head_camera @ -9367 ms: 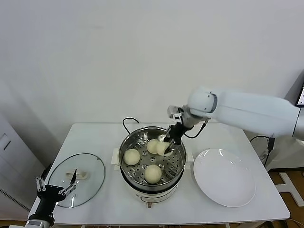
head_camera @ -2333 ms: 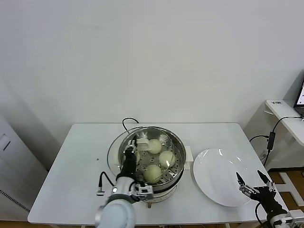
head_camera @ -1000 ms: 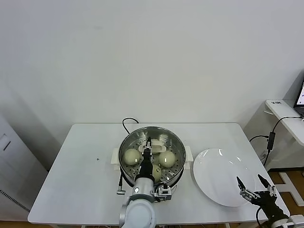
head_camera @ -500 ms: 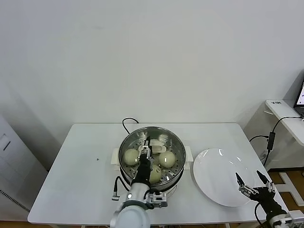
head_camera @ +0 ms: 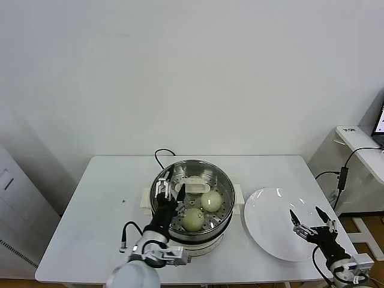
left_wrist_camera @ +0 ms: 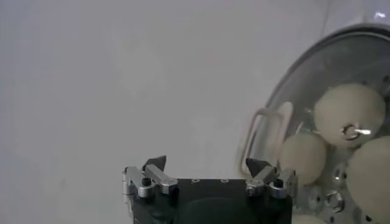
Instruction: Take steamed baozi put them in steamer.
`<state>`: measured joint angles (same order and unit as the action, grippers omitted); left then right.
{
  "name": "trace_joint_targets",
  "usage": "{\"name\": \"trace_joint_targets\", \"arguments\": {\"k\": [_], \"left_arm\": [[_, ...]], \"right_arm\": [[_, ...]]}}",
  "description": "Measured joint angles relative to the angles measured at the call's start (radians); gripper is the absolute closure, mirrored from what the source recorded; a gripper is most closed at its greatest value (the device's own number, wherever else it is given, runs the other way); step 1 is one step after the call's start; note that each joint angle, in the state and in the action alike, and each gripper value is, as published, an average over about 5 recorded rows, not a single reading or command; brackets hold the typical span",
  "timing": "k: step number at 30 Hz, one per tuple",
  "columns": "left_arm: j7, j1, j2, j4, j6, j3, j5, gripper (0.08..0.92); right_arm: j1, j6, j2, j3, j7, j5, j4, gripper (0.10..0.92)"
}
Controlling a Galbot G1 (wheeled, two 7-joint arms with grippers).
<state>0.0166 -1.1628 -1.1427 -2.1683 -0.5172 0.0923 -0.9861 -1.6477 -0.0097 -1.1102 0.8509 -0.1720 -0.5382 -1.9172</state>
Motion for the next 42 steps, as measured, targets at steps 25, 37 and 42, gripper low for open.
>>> {"name": "trace_joint_targets", "arguments": {"k": [25,37,42], "left_arm": [[-0.078,-0.158,-0.053,0.04,0.389,-0.482,0.708,0.177],[0.001,-0.287,-0.17,0.089,0.522,-0.659,0.852,0.177],[0.031,-0.322,-0.211,0.103,0.556,-0.704,0.898,0.177]], "right_arm": [[0.168,-0.018,-0.003,-0.136,0.076,-0.014,0.005,0.203],[0.177,-0.003,-0.023,-0.156,0.064,-0.002,0.022,0.203],[0.185,-0.002,-0.027,-0.165,0.064,0.004,0.026,0.203]]}}
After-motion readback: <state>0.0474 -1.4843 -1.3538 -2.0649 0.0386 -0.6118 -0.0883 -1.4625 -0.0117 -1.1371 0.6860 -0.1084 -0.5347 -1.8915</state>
